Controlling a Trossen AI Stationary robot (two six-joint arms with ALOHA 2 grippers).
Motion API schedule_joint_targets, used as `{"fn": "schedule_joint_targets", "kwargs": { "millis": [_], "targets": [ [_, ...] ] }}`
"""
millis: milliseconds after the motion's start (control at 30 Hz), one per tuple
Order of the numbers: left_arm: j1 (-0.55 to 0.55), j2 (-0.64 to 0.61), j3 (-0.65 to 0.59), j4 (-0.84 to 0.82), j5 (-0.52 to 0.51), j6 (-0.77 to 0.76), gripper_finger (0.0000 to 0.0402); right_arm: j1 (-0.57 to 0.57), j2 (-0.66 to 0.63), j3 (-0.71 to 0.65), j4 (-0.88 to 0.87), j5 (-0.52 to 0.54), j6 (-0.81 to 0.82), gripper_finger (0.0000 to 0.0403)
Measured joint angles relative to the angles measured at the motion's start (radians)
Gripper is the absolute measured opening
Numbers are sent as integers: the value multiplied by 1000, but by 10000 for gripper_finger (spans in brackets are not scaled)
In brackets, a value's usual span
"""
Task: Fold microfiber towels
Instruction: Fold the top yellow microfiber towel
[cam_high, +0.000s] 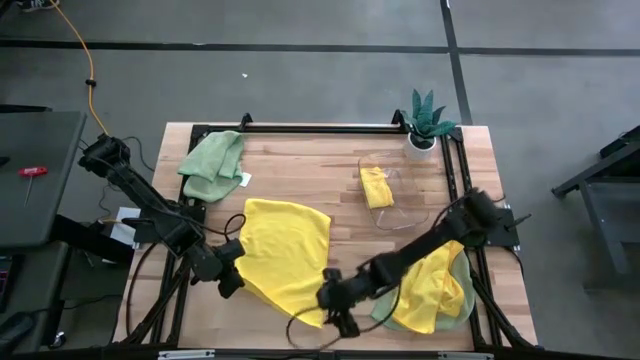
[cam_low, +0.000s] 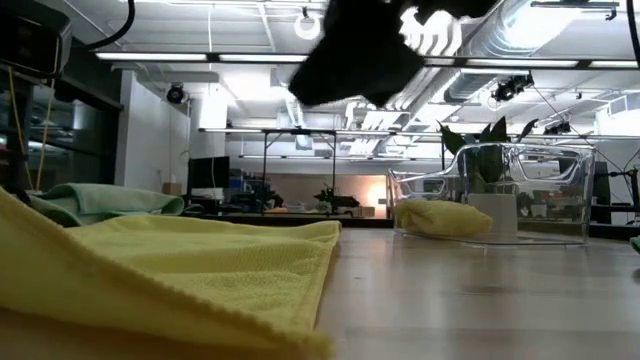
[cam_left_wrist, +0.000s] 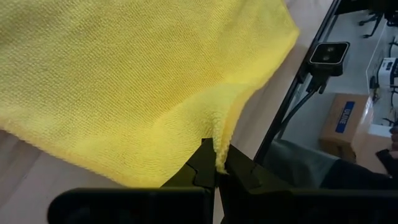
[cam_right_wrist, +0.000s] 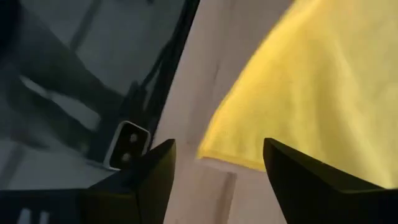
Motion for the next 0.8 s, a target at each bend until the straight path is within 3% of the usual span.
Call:
{"fn": "schedule_joint_targets", "kwargs": {
  "millis": [200,433,800],
  "targets": [
    [0,0,0,13,4,-4,0,19,185,255,-254,75,-51,235],
    [0,0,0,15,6,-18,0,34,323,451,-337,66,9,235],
    [0,0,0,21,14,-18,0,66,356,484,-395,127,100,226]
  ]
}}
